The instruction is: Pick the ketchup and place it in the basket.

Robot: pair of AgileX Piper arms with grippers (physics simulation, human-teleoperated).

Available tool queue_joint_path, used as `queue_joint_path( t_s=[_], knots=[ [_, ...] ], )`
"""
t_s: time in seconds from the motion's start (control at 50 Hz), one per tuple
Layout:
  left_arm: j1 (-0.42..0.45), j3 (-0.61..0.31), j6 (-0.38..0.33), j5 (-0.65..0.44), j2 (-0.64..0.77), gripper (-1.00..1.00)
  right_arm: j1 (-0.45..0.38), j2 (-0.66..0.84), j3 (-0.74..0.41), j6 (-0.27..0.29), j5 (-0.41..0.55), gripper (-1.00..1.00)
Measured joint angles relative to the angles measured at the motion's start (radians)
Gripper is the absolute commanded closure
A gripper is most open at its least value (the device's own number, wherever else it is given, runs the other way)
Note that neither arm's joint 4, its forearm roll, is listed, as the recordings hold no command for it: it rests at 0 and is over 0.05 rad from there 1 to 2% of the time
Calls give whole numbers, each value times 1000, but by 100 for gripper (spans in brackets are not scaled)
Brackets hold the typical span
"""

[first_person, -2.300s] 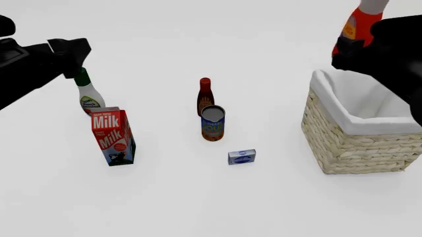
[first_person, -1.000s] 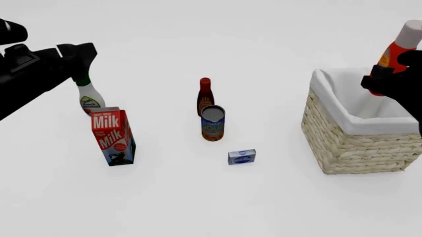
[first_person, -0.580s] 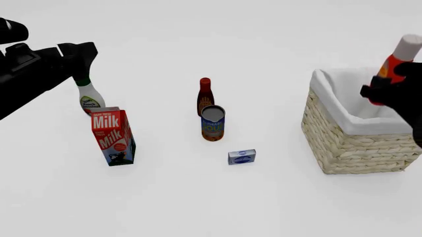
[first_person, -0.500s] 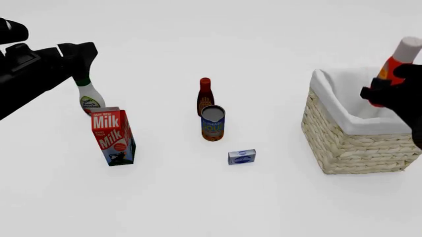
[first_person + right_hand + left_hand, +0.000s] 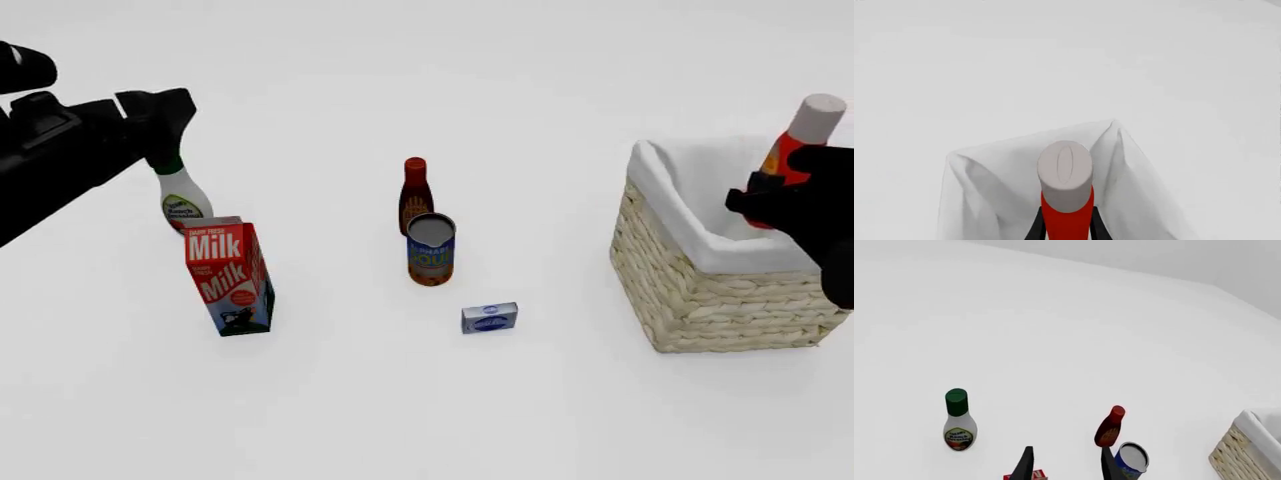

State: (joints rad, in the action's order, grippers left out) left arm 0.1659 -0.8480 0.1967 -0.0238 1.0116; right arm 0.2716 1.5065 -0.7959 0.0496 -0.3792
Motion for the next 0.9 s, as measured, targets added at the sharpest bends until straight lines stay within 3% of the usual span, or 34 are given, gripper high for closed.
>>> queue_joint_path(
  t_s=[0.24,0.26,0.58,0.9],
  knots=[
    [-3,4,2,4,0,-100,3,25,-15,3,-17,100],
    [-3,5,2,4,0,-100,3,26,-16,4,-18,-100],
    [-3,10,5,7,-2,-100,5,12,-16,13,6,-100],
    [1,9,7,8,-3,-100,-31,-114,-29,26,92,-100]
  ],
)
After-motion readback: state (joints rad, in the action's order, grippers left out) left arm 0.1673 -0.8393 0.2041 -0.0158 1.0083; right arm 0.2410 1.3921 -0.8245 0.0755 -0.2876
